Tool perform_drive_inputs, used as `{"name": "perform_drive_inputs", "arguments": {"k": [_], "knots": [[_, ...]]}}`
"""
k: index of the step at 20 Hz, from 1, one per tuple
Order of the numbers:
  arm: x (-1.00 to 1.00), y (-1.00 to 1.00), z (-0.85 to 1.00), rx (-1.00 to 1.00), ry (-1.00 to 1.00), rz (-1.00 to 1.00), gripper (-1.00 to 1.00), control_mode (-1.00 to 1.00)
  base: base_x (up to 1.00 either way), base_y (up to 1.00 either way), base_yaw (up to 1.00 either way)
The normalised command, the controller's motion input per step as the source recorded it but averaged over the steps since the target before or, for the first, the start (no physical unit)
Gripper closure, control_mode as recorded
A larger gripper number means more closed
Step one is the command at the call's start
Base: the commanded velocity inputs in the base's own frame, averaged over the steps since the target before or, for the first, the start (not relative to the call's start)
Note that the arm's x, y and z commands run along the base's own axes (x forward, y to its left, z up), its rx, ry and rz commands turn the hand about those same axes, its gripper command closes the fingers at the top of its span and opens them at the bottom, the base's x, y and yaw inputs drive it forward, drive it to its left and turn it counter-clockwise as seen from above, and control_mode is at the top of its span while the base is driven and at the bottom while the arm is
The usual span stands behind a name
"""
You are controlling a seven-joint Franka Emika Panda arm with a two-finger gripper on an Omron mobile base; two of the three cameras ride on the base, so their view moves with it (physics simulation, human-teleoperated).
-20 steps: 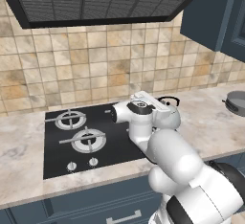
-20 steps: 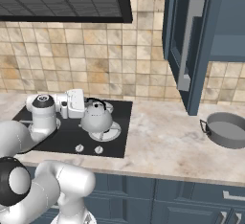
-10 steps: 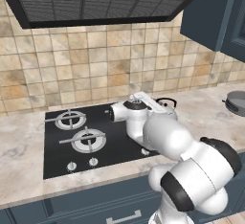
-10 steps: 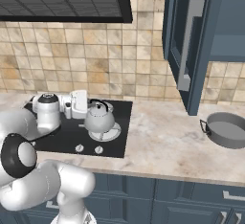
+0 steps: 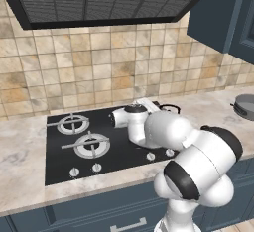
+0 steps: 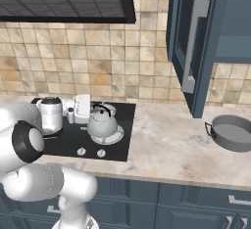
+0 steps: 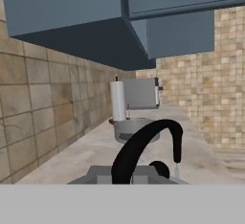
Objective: Pick the kettle from the cabinet and place it on a stove burner. Then pick the pot from the counter and place it on another stove burner. Finally, turn both burners on.
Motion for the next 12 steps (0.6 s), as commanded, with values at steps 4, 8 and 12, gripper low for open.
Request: {"name": "perform_drive_inputs", "arguments": {"k": [4,8,12], "knots": [[0.15,0.0,-0.18,0.0,0.0,0.0,1.0,-1.0,0.0,0.0,0.0],[0.18,0.0,-0.21,0.0,0.0,0.0,1.0,-1.0,0.0,0.0,0.0],[0.17,0.0,-0.23,0.0,0.0,0.0,1.0,-1.0,0.0,0.0,0.0]]}}
